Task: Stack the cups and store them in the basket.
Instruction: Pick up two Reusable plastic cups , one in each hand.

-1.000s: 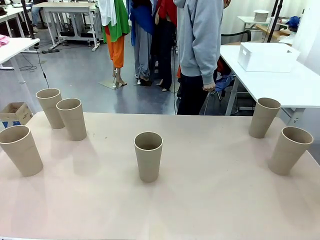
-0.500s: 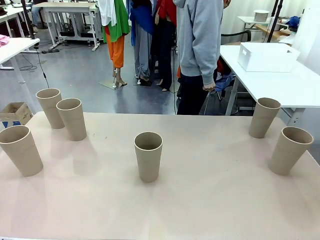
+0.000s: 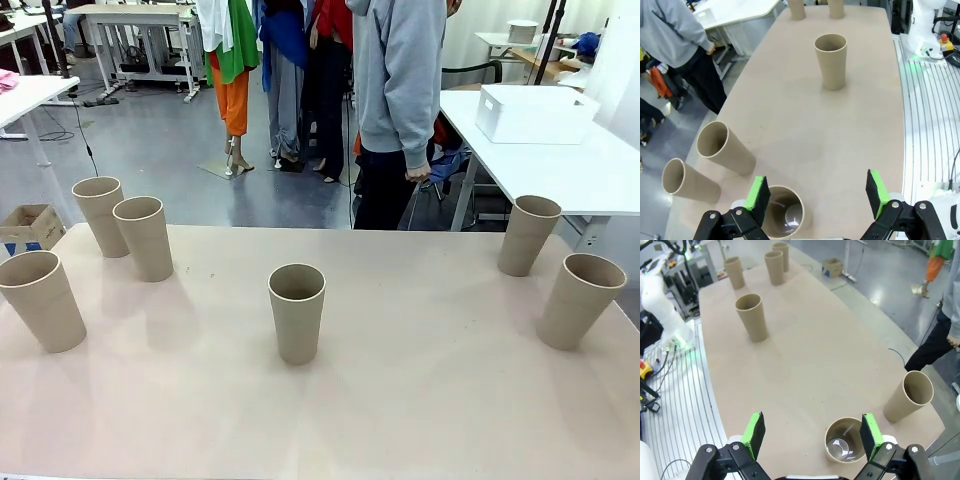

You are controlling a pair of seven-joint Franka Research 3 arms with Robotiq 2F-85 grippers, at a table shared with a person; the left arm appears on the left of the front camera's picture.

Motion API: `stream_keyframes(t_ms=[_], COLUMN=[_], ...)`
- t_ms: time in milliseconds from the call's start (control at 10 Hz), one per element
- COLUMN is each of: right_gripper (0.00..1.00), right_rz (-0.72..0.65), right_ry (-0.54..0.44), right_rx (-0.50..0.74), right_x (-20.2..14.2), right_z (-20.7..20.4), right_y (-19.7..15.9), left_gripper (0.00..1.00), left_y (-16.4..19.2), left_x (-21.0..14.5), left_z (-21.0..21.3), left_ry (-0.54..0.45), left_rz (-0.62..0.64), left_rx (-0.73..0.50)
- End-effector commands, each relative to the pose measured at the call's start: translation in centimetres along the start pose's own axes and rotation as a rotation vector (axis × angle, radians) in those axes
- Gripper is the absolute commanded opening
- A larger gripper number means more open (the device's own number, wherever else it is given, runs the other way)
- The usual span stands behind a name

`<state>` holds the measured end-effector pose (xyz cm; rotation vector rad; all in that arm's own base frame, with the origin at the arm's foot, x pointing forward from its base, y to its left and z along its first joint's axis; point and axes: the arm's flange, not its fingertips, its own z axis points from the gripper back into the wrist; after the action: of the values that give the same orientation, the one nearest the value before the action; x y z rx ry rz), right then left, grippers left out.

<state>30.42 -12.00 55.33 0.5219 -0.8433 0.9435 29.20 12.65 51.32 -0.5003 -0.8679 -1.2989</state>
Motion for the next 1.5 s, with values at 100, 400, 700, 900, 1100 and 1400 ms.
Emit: stream_keyframes(t_ms=[100,400,700,900,1100,1400], right_gripper=[1.0,1.0,1.0,1.0,1.0,1.0], right_rz=[0.025,0.025,0.025,0.025,0.025,0.025], right_ry=[-0.018,-0.018,-0.018,-0.018,-0.018,-0.018], right_rx=[0.006,0.006,0.006,0.006,0.006,0.006], right_x=[0.01,0.01,0.01,0.01,0.01,0.01], right_z=[0.12,0.12,0.12,0.12,0.12,0.12], right_y=[-0.19,-0.19,-0.19,-0.19,-0.19,-0.19], left_gripper=[1.0,1.0,1.0,1.0,1.0,1.0], left_y=[-0.02,-0.02,-0.02,-0.02,-0.02,-0.02], left_x=[-0.05,-0.05,-0.05,-0.05,-0.05,-0.05], left_z=[0.02,0.02,0.02,0.02,0.02,0.02], left_ry=[-0.013,-0.013,-0.013,-0.013,-0.013,-0.013], left_rz=[-0.007,-0.007,-0.007,-0.007,-0.007,-0.007], left_rx=[-0.002,-0.002,-0.002,-0.002,-0.002,-0.002])
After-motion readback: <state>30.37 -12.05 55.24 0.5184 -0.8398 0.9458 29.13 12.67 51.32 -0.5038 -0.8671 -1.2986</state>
